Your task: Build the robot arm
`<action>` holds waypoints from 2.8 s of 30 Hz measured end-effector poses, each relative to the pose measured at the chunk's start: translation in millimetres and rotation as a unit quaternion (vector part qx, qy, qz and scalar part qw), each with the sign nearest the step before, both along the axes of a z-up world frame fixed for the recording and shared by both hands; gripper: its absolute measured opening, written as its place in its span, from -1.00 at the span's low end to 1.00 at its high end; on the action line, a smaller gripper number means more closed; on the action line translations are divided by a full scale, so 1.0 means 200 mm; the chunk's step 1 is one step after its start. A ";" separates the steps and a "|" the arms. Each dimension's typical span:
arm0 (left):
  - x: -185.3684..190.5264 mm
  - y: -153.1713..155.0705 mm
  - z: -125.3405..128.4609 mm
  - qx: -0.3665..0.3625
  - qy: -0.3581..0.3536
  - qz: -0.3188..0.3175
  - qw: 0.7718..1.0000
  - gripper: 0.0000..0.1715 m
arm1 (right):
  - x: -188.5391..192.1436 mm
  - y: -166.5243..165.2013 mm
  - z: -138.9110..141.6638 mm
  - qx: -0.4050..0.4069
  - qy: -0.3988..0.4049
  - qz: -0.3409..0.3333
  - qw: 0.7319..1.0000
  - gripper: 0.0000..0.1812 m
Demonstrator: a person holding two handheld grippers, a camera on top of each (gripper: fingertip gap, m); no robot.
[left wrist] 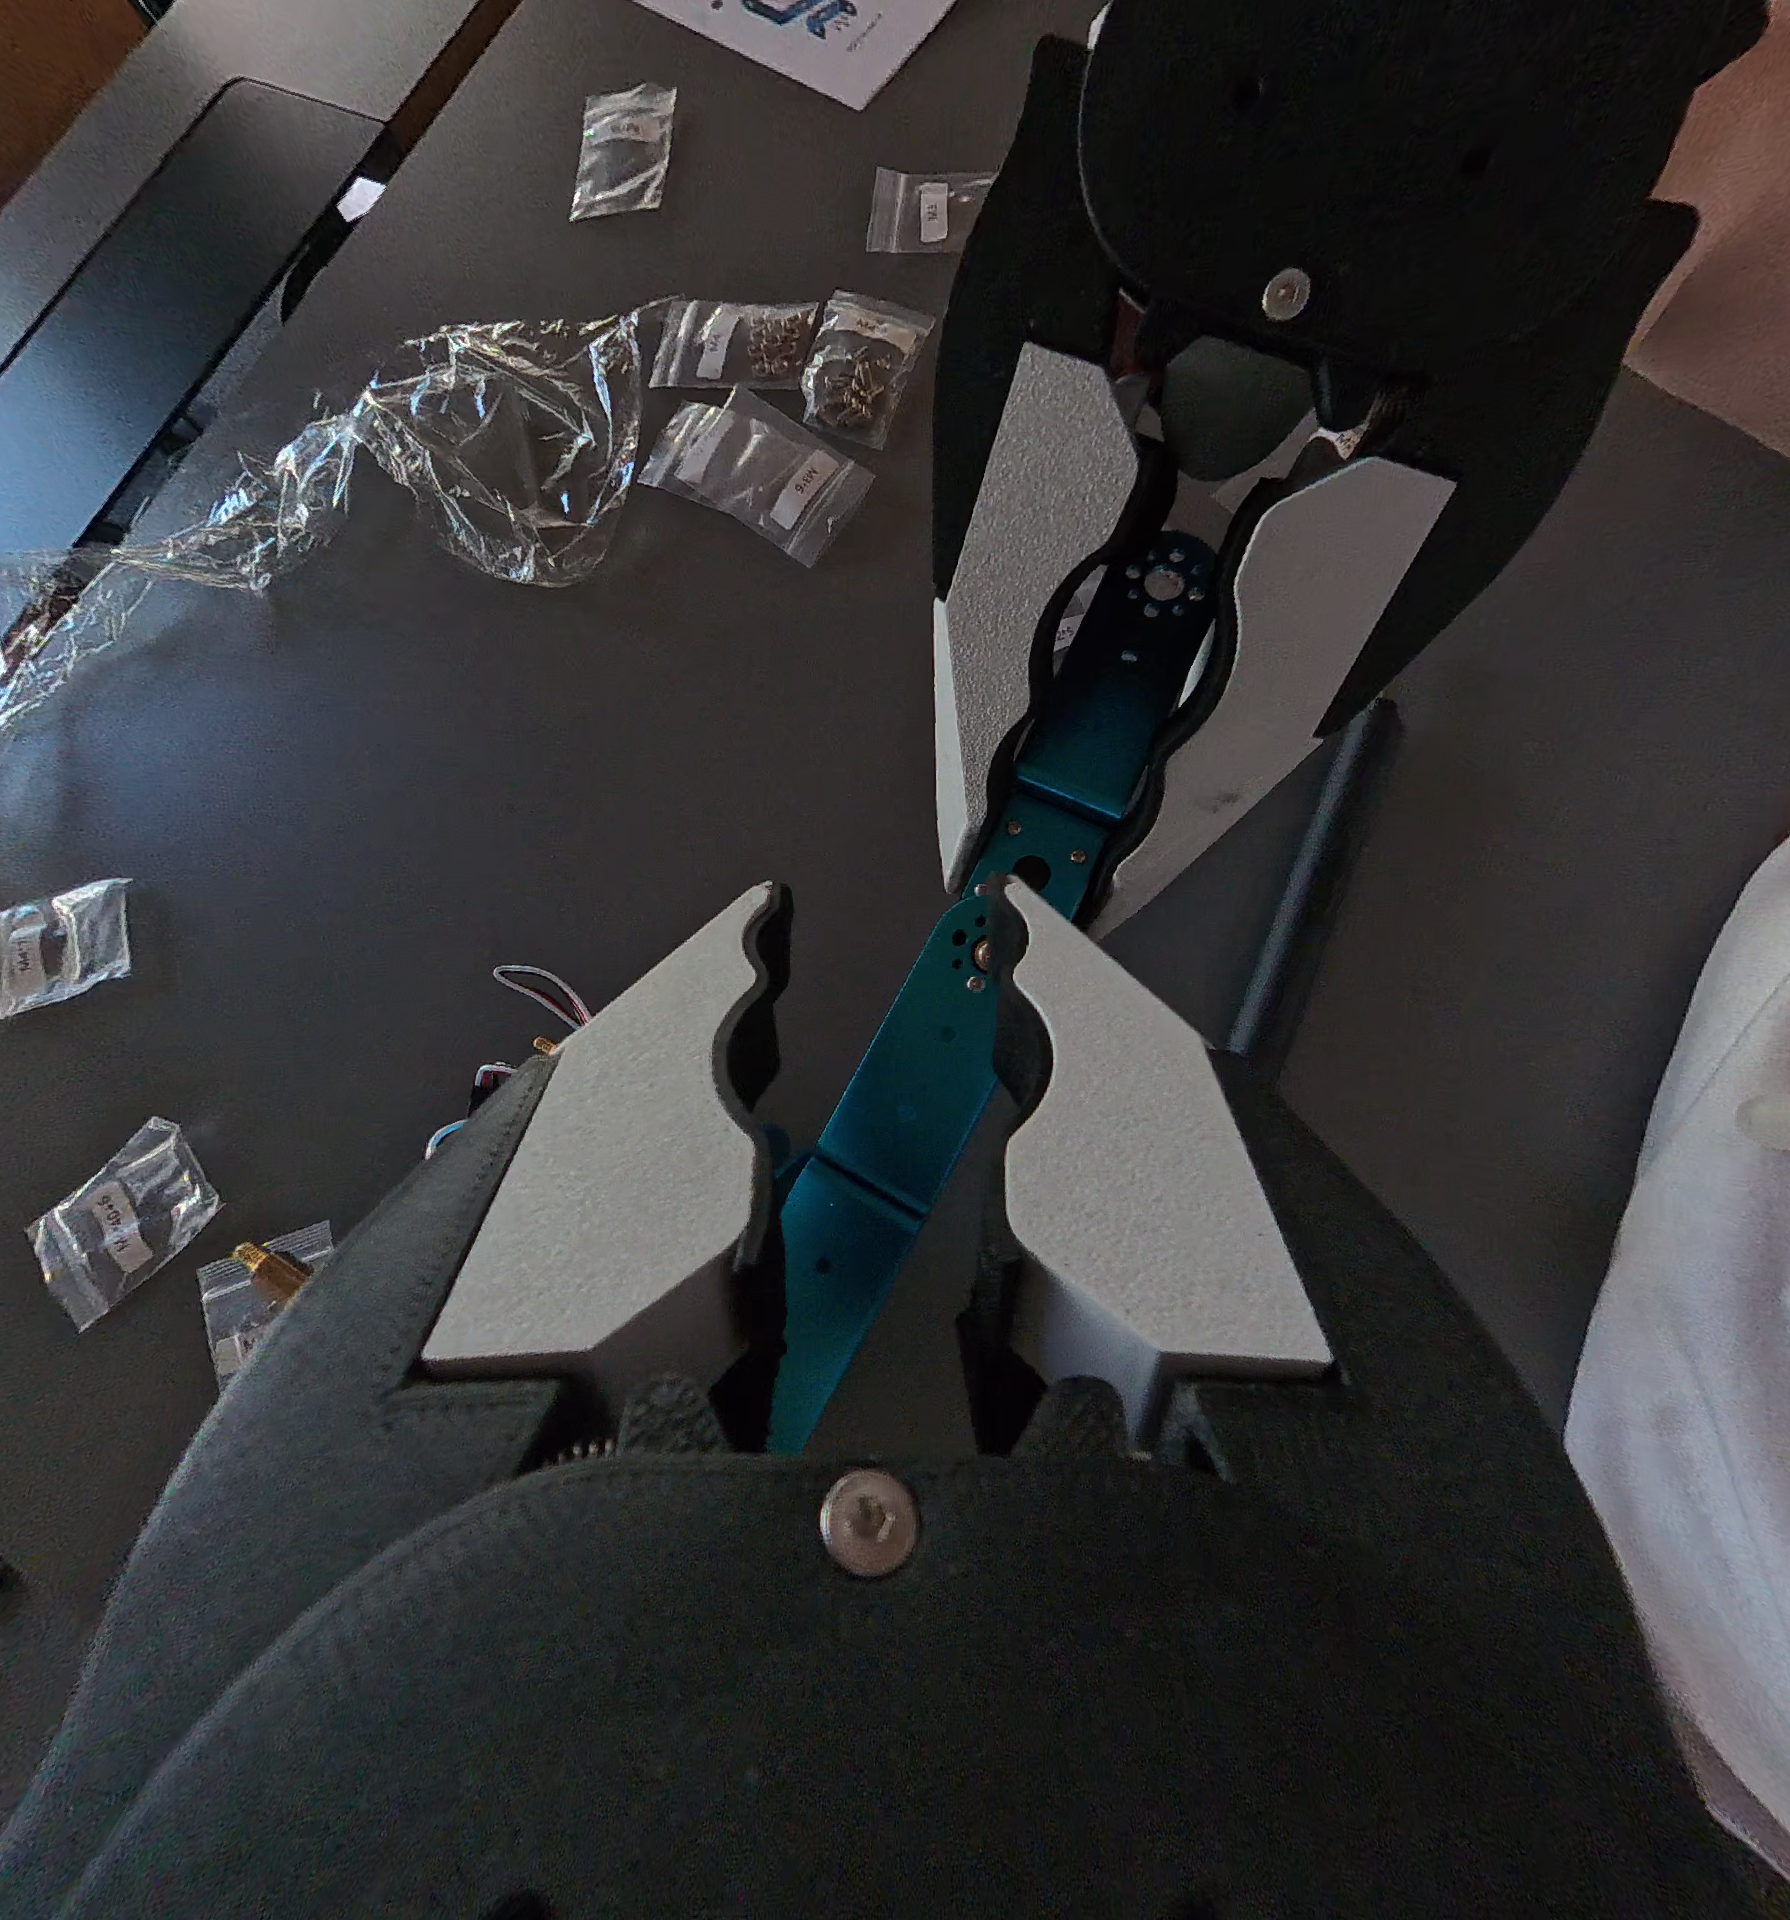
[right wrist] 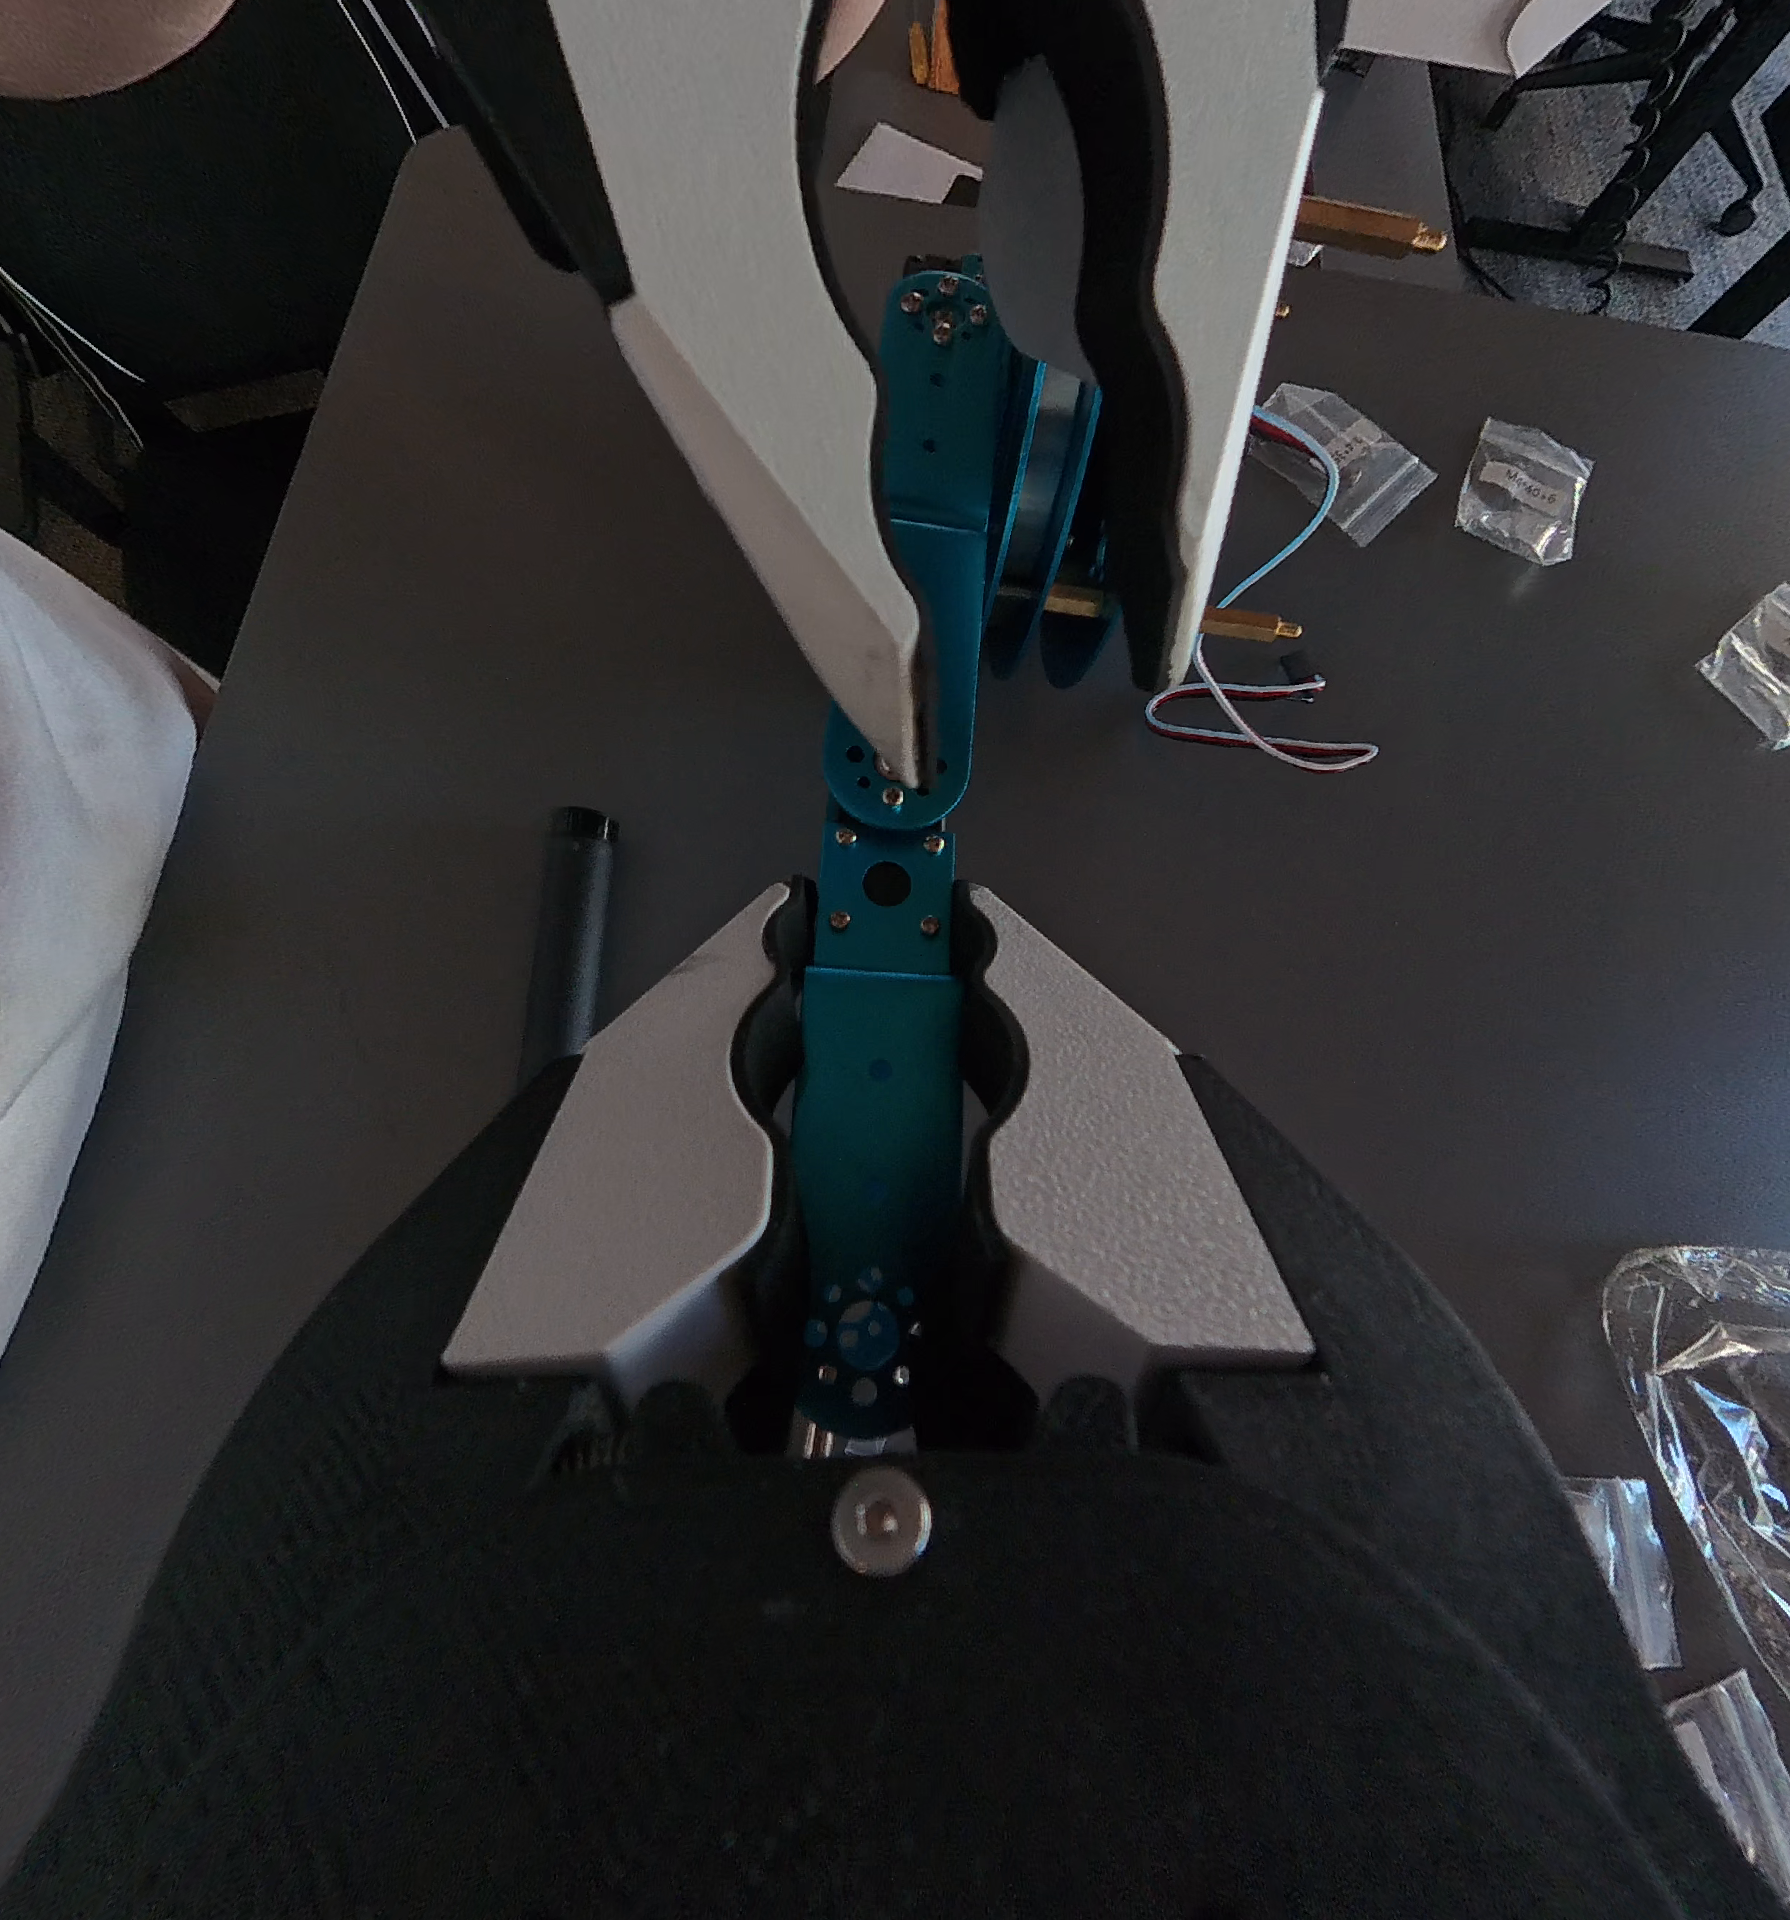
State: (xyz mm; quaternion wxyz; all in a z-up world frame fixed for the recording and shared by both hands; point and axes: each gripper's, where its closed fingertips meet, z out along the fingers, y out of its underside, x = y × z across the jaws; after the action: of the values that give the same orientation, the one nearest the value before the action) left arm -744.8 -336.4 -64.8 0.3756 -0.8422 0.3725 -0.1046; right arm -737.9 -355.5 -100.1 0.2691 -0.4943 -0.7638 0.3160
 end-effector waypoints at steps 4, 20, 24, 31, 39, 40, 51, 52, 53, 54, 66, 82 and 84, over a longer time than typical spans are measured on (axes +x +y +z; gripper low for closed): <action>0.01 -0.01 -0.01 -0.004 0.002 -0.008 1.000 -0.56 | 0.00 0.00 0.00 0.000 -0.001 0.000 1.000 -0.70; -0.03 -0.01 0.00 -0.005 0.001 -0.006 1.000 -0.55 | -0.01 0.00 0.01 0.002 -0.004 0.003 1.000 -0.70; -0.03 -0.02 -0.02 -0.005 0.015 -0.009 1.000 -0.54 | -0.01 0.00 0.01 0.002 -0.005 0.003 1.000 -0.70; -0.03 -0.02 0.00 -0.005 0.002 -0.006 1.000 -0.54 | -0.01 0.00 0.02 0.003 -0.005 0.004 1.000 -0.70; -0.02 -0.01 -0.03 -0.011 0.006 -0.008 1.000 -0.54 | -0.01 0.00 0.02 0.002 -0.008 -0.002 1.000 -0.70; -0.02 0.00 -0.03 -0.010 0.007 -0.007 1.000 -0.54 | -0.01 0.00 0.02 0.002 -0.009 -0.003 1.000 -0.70; -0.08 0.00 0.02 -0.005 -0.007 0.009 1.000 -0.55 | -0.01 -0.01 0.03 0.004 -0.007 -0.003 1.000 -0.71; -0.10 0.00 0.02 0.001 -0.003 0.012 1.000 -0.55 | -0.01 -0.01 0.03 0.004 -0.007 -0.004 1.000 -0.71; -0.12 0.00 0.04 0.008 -0.001 0.017 1.000 -0.55 | -0.01 -0.01 0.03 0.004 -0.007 -0.005 1.000 -0.71; -0.14 -0.01 0.05 0.012 -0.003 0.022 1.000 -0.55 | -0.01 -0.01 0.03 0.004 -0.007 -0.006 1.000 -0.71; -0.16 -0.16 0.13 0.045 -0.076 -0.026 0.996 -0.56 | -0.01 0.00 0.02 0.014 0.003 -0.028 1.000 -0.71; -0.03 -0.12 -0.01 -0.003 -0.037 -0.131 0.991 -0.55 | -0.01 0.00 0.02 0.006 0.006 -0.028 1.000 -0.71; -0.01 -0.12 -0.03 -0.012 -0.025 -0.145 0.989 -0.57 | -0.01 0.01 0.02 0.005 0.006 -0.027 1.000 -0.71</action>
State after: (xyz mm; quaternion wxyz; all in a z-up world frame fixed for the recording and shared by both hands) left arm -746.0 -360.9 -71.2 0.3554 -0.7812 0.4796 -0.1830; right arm -739.4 -354.5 -95.9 0.2848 -0.5115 -0.7501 0.3077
